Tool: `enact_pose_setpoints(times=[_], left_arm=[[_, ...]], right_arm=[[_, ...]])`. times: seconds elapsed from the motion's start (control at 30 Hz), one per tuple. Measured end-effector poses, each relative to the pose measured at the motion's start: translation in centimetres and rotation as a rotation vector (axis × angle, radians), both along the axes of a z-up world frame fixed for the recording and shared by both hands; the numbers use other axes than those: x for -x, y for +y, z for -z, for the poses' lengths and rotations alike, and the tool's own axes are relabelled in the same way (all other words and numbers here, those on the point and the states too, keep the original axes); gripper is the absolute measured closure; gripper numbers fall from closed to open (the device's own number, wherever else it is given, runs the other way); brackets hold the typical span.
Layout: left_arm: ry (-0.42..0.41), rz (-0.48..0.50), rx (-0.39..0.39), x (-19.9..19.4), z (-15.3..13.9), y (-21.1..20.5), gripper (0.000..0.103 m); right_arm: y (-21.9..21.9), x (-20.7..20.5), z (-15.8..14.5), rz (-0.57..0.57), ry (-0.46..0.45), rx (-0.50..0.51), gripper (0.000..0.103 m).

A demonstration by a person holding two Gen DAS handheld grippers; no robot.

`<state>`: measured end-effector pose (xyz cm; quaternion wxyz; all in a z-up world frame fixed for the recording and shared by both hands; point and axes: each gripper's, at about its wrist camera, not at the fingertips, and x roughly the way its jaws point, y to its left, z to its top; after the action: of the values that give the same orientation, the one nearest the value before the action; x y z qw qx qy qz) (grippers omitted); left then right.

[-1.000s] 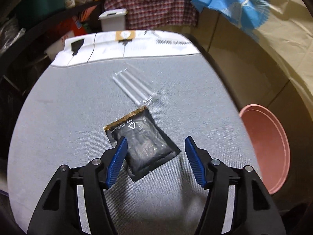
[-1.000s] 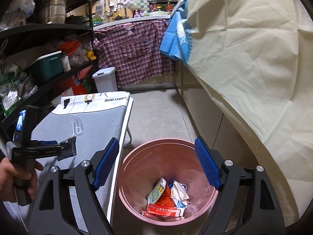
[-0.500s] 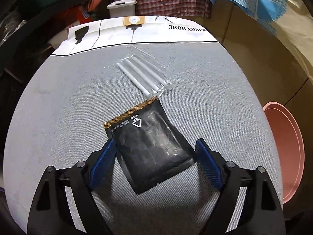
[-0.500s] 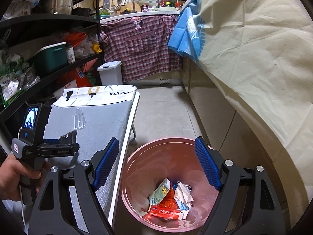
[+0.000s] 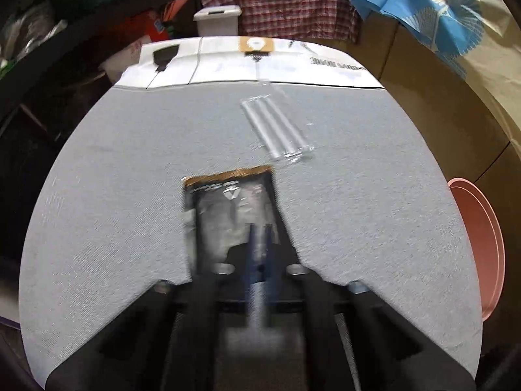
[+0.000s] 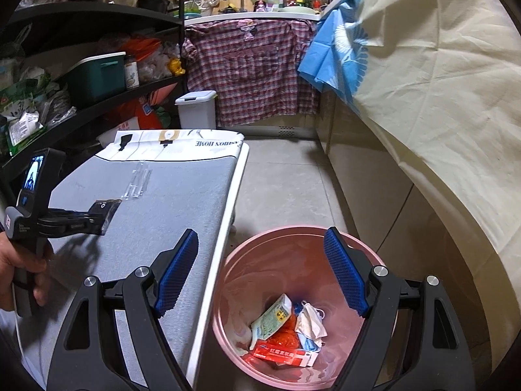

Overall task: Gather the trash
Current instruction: 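Move both open tools back toward the black pouch and clear straws, then grasp the clear straws with the right tool while the left tool grasps the black pouch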

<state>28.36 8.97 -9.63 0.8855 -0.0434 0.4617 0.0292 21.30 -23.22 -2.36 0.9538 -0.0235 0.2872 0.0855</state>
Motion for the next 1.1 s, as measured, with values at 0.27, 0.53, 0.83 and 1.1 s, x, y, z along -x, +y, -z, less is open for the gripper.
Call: enact_pose_setpoints(times=[0.27,0.53,0.83,1.1], left_arm=[[-0.014,-0.043,0.060,0.8,-0.3,4.2,0.102],[-0.050,-0.086,0.080,1.3,-1.5,7.0,0.101],[-0.080,-0.123,0.113,2.1,-2.4,9.9,0.101],[-0.067,-0.121,0.141,2.1,-1.8,11.0,0.101]], right_arm=[[2.4,-0.9,-0.6,-0.070,0.040,-0.074,0.027],[10.2,-4.5,-1.7,-0.207,0.070,-0.115,0.041],[17.8,-10.4,1.6,-0.278,0.169,-0.116,0.055],[21.0,-15.1,5.3,-0.289,0.256,-0.109,0.055]])
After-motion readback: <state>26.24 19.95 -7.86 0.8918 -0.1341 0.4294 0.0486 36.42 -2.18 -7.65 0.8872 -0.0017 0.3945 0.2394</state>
